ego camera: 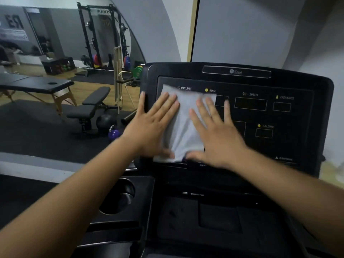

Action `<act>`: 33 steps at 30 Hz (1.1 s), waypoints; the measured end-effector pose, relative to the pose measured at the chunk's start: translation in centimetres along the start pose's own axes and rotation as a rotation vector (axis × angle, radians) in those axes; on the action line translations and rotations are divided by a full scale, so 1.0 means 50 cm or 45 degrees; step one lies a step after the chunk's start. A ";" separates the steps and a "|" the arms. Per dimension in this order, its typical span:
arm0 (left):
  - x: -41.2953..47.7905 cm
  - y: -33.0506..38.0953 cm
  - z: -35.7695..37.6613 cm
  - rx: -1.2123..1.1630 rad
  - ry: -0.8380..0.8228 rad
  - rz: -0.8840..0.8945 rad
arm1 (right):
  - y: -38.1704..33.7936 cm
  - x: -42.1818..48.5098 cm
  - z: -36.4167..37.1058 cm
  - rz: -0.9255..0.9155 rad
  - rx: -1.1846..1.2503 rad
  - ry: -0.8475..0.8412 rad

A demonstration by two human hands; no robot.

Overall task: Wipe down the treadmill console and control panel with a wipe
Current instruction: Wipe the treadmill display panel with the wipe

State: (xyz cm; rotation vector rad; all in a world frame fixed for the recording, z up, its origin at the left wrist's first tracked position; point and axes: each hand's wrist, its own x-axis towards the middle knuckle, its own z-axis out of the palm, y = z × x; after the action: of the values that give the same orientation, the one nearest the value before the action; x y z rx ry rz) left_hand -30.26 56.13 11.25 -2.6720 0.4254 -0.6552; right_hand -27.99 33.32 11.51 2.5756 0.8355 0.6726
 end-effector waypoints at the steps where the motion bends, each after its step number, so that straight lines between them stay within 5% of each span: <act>1: -0.041 0.013 0.024 -0.015 0.011 0.022 | -0.028 -0.034 0.023 -0.052 0.021 0.000; 6: -0.136 0.034 0.077 -0.078 -0.105 0.079 | -0.084 -0.095 0.061 -0.146 0.081 -0.074; 17: 0.074 -0.149 -0.076 -0.025 -0.084 -0.136 | 0.026 0.176 -0.107 0.030 -0.019 0.002; 27: -0.192 0.002 0.103 -0.014 -0.158 0.024 | -0.155 -0.057 0.042 -0.087 0.238 -0.033; 33: -0.055 -0.078 -0.003 0.050 -0.091 0.077 | -0.005 0.036 -0.033 -0.032 0.050 -0.041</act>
State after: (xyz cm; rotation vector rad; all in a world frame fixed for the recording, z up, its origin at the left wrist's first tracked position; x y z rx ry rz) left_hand -31.87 60.56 11.89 -2.6253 0.4665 -0.5428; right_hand -27.69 34.91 13.35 2.5990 0.8776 0.6111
